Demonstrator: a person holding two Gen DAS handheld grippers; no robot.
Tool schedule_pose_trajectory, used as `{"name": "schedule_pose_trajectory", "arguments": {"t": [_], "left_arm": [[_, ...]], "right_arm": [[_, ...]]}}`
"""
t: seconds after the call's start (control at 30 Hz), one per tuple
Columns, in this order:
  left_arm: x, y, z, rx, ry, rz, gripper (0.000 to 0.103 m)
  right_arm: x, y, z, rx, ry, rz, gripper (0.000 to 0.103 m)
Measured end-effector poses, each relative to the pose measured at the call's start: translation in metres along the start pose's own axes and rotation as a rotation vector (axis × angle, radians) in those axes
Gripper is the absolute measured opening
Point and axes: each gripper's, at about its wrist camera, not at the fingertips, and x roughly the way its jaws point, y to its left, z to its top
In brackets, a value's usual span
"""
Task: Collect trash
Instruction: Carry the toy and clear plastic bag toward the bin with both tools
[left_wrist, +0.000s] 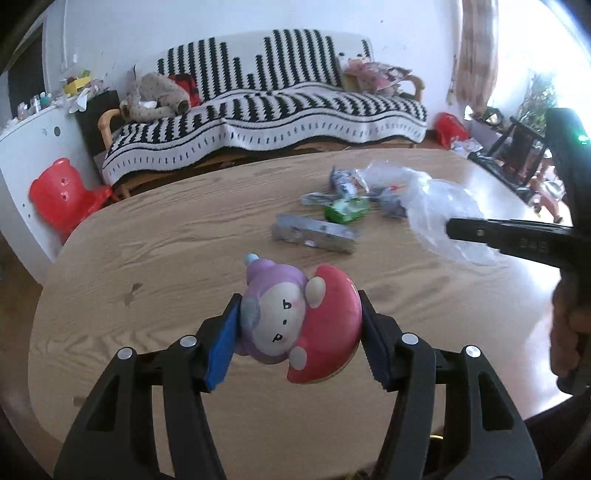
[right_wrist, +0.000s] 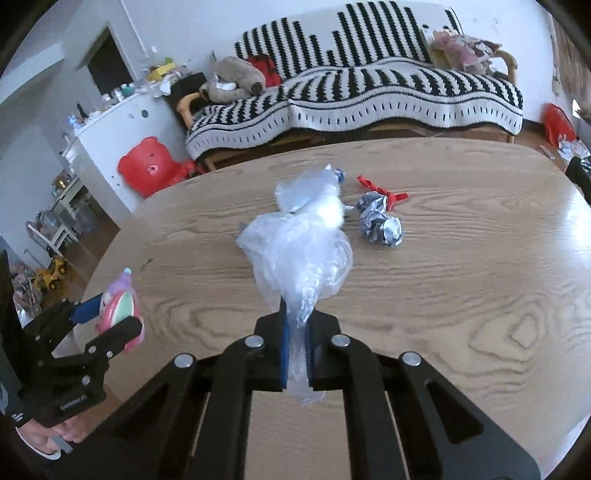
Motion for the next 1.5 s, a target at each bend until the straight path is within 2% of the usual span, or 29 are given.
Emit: {"name": "schedule_pose_trajectory", "arguments": {"t": [0.2, 0.37, 0.67, 0.8, 1.07, 1.17, 1.23, 1.37, 1.5], "left_arm": [[-0.039, -0.016, -0.029, -0.018, -0.027, -0.035, 0.059], [-0.055, -0.019, -0.055, -0.022, -0.021, -0.030, 0.059], [-0.077, -0.029, -0.099, -0.044, 0.015, -0.068, 0.059], [-0.083, -0.044, -0.123, -0.034, 0.043, -0.089, 0.059], [-0.084, -0.077, -0.185, 0.012, 0.165, -0.132, 0.059], [-0.079, -0.084, -0.205, 0.001, 0.235, -0.155, 0.059], [-0.071, -0.086, -0.216, -0.034, 0.292, -0.184, 0.059], [-0.053, -0.091, -0.234, -0.069, 0.406, -0.239, 0.059], [-0.042, -0.091, -0.241, -0.099, 0.462, -0.258, 0.060]], "right_arm": [[-0.038, 0.013, -0.034, -0.046, -0.017, 0.010, 0.007], [-0.063, 0.022, -0.066, -0.077, -0.022, 0.020, 0.007], [-0.110, 0.036, -0.140, -0.069, -0.019, 0.089, 0.007], [-0.124, 0.039, -0.183, -0.044, 0.010, 0.121, 0.007], [-0.125, 0.033, -0.263, 0.004, 0.146, 0.125, 0.007], [-0.121, 0.027, -0.288, 0.064, 0.210, 0.135, 0.008], [-0.116, 0.020, -0.300, 0.106, 0.252, 0.145, 0.007], [-0.098, 0.012, -0.316, 0.169, 0.357, 0.102, 0.008], [-0.088, 0.007, -0.320, 0.208, 0.398, 0.089, 0.008]]}}
